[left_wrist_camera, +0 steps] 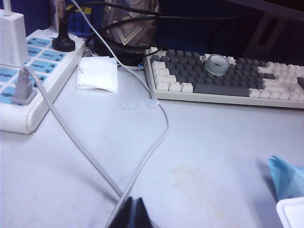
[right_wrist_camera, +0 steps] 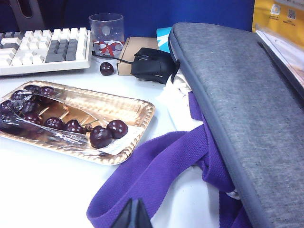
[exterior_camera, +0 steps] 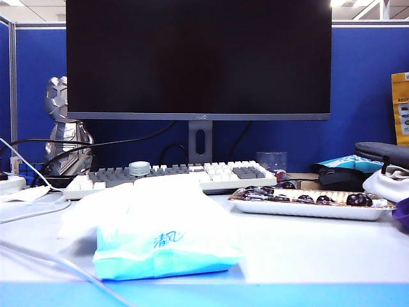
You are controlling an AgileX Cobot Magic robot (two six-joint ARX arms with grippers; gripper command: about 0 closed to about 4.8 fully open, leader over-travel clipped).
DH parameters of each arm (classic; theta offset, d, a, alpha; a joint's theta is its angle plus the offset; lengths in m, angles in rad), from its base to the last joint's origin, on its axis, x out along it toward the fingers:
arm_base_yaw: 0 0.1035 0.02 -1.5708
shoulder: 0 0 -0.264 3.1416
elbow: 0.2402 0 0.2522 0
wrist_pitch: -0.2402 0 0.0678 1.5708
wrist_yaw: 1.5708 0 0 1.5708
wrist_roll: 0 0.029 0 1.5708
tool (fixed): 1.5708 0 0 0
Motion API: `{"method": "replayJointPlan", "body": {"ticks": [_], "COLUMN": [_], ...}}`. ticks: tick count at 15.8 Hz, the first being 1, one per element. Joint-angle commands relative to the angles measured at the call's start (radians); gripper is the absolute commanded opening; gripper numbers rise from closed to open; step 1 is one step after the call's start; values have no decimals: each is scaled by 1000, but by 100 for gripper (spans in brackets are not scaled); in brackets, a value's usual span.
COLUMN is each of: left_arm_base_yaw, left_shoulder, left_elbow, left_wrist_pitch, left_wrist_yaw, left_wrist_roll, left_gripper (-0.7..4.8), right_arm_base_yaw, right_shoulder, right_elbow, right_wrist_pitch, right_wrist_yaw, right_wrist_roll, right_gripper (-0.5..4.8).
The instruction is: Pull out a wet wipe from the sky blue wet wipes packet and place it on the table.
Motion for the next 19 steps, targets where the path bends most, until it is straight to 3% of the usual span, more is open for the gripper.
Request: {"method": "replayJointPlan", "body": {"ticks": [1, 4, 5, 6, 9, 13, 17, 18, 19], "left_arm_base_yaw": [2, 2, 2, 2, 2, 2, 2, 2, 2], "left_shoulder": [-3, -3, -3, -3, -3, -3, -3, -3, -3], "left_elbow": [-1, -1, -1, -1, -1, -1, -1, -1, -1], "left_wrist_pitch": [6, 6, 6, 6, 6, 6, 6, 6, 6], "left_wrist_yaw": [0, 0, 0, 0, 0, 0, 0, 0, 0], "left_wrist_roll": [2, 2, 2, 2, 2, 2, 2, 2, 2], "left_gripper": [-3, -3, -3, -3, -3, -3, -3, -3, -3], "right_arm_base_yaw": [0, -1, -1, 0, 2, 14, 42, 55, 82], "right_shoulder": [0, 0, 0, 0, 0, 18, 219, 324, 446], "right_elbow": [-3, -3, -3, -3, 7, 131, 344, 422, 509], "right_wrist_pitch": [13, 12, 23, 39, 237, 276, 325, 351, 365], "right_wrist_yaw": [2, 10, 18, 6, -159, -230, -302, -371, -502], "right_wrist_roll": [3, 4, 193, 248, 389, 406, 396, 398, 401], "right_gripper": [3, 3, 3, 3, -1, -1, -1, -1, -1]}}
